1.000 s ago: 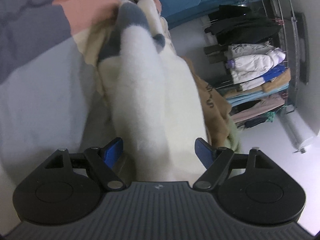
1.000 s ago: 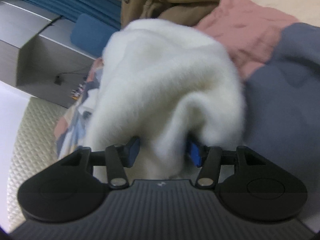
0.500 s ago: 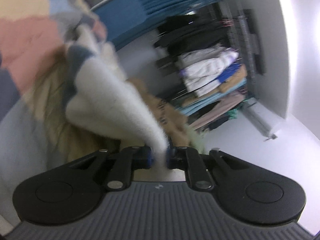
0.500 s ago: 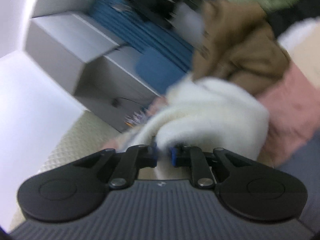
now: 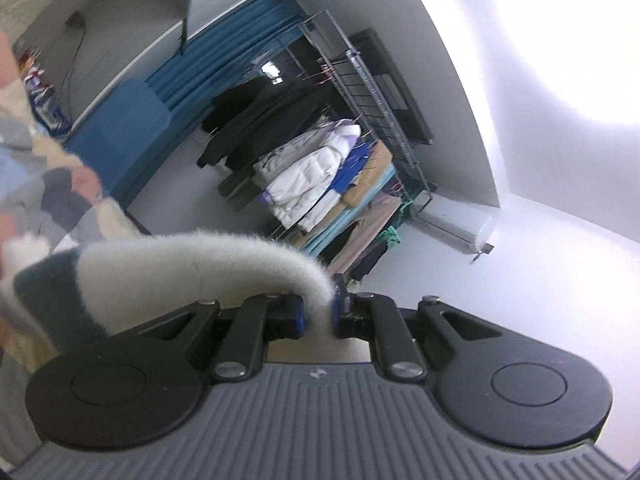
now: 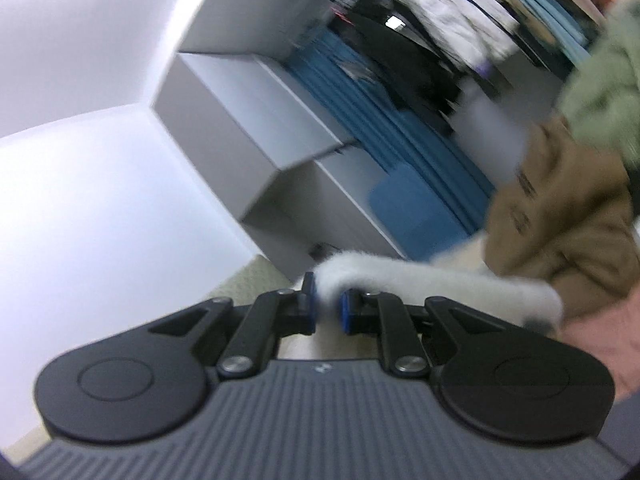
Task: Fold large clothes
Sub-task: 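Raise the sweater high with both grippers to let it hang open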
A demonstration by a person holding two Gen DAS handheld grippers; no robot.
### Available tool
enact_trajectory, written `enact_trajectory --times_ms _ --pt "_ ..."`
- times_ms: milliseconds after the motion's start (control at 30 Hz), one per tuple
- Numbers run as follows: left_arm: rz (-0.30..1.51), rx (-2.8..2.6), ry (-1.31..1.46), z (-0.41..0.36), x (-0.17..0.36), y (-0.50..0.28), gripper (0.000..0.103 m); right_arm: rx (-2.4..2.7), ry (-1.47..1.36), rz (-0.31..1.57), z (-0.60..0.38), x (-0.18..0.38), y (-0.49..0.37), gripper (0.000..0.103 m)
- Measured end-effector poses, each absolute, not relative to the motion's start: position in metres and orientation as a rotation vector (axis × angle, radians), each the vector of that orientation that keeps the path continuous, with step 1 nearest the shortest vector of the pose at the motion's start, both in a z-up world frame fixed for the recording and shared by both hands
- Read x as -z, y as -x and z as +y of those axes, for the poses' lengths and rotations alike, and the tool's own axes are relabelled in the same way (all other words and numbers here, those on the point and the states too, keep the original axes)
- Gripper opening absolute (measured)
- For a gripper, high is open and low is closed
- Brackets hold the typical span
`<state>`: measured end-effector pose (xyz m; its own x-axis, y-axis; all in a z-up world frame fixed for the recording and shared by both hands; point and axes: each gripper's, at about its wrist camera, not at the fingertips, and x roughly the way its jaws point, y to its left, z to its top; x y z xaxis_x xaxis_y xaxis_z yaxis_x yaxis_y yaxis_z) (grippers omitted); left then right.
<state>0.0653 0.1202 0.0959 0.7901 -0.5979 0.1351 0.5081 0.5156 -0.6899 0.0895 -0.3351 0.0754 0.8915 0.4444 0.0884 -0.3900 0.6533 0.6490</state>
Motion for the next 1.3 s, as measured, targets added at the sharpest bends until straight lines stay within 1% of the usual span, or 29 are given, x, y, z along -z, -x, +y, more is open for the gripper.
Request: enact_trajectory --times_ms 167,433,567,667,767,867,1133,1300 --pt "0.081 0.648 0.682 0.126 -0.164 -0.019 0.014 -0.5 -0.614 -0.004 -0.327 -0.146 -0.062 0.015" --pt "-0.072 0.645 0.589 0.14 -0.282 0.043 0.014 -0.518 -0.452 -0.17 -0.314 -0.252 -0.021 0.015" --pt "-0.101 0.657 0.562 0.137 -0.323 0.049 0.015 -0.509 -0.438 -0.211 -0.318 -0.289 -0.021 0.015" --pt "-0.08 0.636 0.538 0.125 -0.336 0.034 0.015 -0.471 -0.407 -0.212 -0.318 -0.301 -0.038 0.015" --pt "-0.031 0.606 0.525 0.112 -0.324 -0.002 0.015 -0.416 -0.37 -0.169 -0.315 -0.295 -0.068 0.015" --pt "0.029 0.566 0.511 0.098 -0.292 -0.053 0.015 -0.366 -0.343 -0.092 -0.311 -0.274 -0.096 0.015" --pt "0.196 0.458 0.518 0.09 -0.177 -0.195 0.015 -0.313 -0.366 0.074 -0.307 -0.188 -0.191 0.015" --pt "0.308 0.393 0.539 0.094 -0.096 -0.296 0.015 -0.29 -0.362 0.167 -0.301 -0.125 -0.274 0.015"
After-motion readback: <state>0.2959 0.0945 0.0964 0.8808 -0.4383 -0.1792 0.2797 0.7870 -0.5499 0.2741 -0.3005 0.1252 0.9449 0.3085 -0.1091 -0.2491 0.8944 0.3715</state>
